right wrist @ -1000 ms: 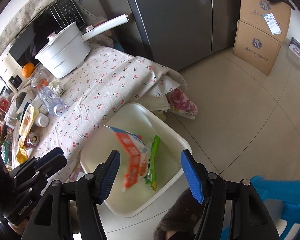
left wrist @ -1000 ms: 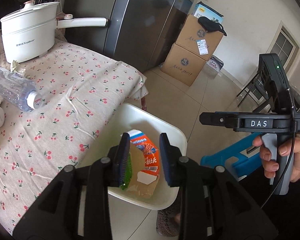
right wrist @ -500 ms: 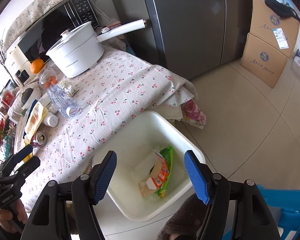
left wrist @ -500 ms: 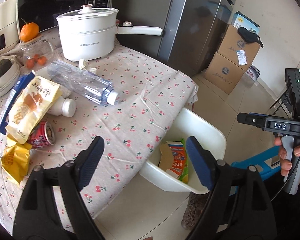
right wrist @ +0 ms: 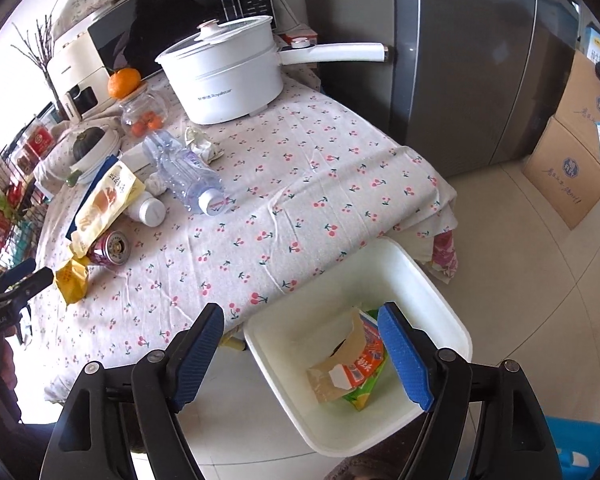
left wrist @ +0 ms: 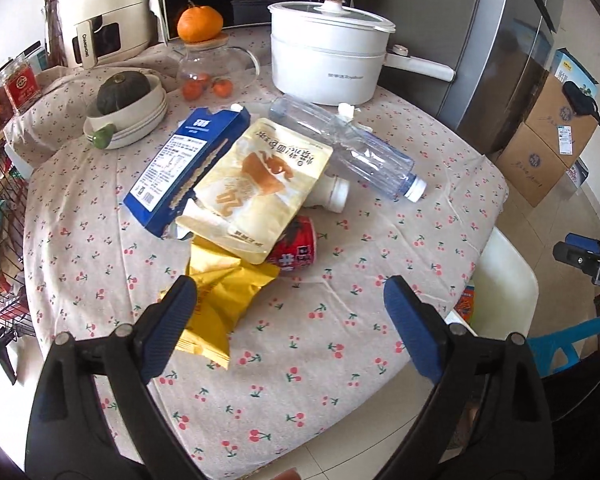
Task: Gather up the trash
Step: 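Grasp the yellow chip bag with left tool while right tool grasps cream pouch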
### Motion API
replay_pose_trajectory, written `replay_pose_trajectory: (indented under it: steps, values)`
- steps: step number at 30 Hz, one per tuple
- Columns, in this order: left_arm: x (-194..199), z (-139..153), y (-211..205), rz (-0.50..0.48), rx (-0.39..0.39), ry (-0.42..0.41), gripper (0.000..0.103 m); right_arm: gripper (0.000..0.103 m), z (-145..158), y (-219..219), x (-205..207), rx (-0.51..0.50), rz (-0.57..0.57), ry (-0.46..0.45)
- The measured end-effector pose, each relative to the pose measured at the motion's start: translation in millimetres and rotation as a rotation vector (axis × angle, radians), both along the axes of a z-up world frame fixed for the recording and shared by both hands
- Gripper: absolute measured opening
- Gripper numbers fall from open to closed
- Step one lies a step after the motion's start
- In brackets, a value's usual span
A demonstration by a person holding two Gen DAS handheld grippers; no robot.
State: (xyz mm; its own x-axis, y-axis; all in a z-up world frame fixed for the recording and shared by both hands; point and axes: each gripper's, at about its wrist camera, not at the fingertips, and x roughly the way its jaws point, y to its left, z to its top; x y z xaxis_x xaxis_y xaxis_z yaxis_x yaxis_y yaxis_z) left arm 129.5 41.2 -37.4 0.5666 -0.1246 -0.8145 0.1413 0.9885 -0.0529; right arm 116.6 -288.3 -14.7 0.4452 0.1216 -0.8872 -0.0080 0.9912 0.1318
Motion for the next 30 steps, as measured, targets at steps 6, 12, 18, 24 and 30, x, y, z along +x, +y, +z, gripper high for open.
replay_pose_trajectory:
  steps: [6,12,18,24,30]
  values:
    - [16.1,-32.6,37.7,0.028,-0.010,0.092,0.094,0.081,-2.7,28.9,8.7,-0.007,0.043,0.011]
    - [27.9,-60.4,56.3,0.075,-0.067,0.164,0.082,0.081,-6.6,54.6,14.8,-0.020,0.084,0.022]
    - [27.7,-72.3,56.8,0.085,-0.103,0.241,0.033,0.081,-12.7,75.3,20.1,-0.036,0.109,0.039]
    - [9.6,-47.2,55.4,0.042,-0.089,0.176,0.004,0.081,-16.2,100.5,31.7,-0.042,0.142,0.057]
    - [-26.2,-9.0,70.6,0.049,-0.102,0.068,0.004,0.081,-7.8,135.8,58.3,0.017,0.180,0.054]
